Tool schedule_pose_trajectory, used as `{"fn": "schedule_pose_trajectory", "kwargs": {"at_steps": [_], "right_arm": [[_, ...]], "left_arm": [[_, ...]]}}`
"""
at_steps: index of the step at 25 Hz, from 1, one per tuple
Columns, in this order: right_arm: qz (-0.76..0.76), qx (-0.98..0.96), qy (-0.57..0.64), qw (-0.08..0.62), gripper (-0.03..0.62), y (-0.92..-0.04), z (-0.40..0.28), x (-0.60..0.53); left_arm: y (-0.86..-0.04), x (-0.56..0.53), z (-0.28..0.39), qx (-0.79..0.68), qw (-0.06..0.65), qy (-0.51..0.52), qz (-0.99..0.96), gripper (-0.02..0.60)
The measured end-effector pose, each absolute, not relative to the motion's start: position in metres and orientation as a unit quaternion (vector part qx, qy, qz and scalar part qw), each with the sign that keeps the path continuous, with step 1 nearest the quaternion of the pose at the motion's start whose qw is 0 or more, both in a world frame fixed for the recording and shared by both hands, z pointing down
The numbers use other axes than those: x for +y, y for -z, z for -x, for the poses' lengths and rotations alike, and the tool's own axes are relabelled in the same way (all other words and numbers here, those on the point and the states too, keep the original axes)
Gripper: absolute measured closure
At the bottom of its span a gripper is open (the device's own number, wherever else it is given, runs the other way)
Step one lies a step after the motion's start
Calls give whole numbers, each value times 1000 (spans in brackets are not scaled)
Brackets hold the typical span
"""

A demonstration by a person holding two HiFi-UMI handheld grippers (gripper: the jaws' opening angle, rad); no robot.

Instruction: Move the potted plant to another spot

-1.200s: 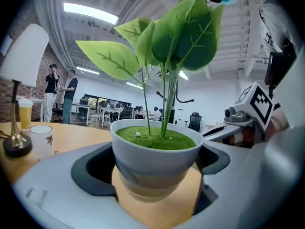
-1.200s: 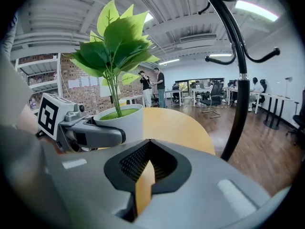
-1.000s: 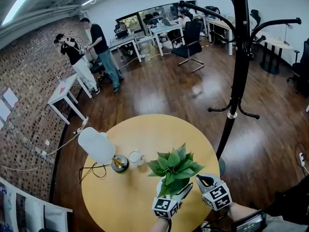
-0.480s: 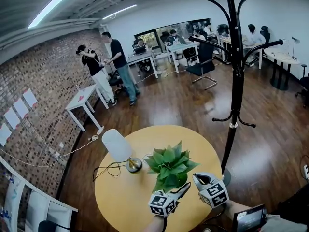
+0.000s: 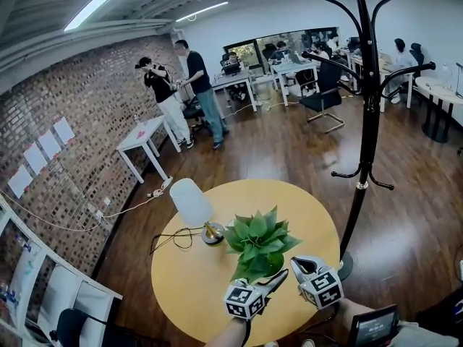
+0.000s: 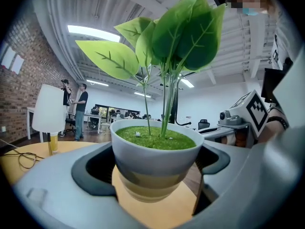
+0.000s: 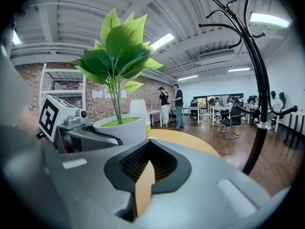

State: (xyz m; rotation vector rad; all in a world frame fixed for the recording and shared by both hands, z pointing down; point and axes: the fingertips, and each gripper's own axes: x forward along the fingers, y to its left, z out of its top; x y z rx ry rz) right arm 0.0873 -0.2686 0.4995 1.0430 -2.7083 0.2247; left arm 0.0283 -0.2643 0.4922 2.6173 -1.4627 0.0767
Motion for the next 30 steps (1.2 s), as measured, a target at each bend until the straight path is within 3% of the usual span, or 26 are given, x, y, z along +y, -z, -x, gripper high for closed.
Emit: {"fn": "schedule_pose_trajectory", "kwargs": {"at_steps": [15, 25, 30], "right_arm": [[-330, -936, -60, 108, 586, -494, -27, -258], [-371, -920, -58, 114, 586, -481, 132, -225], [-388, -912, -63, 118, 586, -488, 158, -210]], "left_arm": [[-487, -246, 34, -518, 62, -19, -853, 72], [-480, -219, 193, -478, 66, -18, -876, 72], [-486, -208, 222, -461, 69, -22, -885, 72]]}}
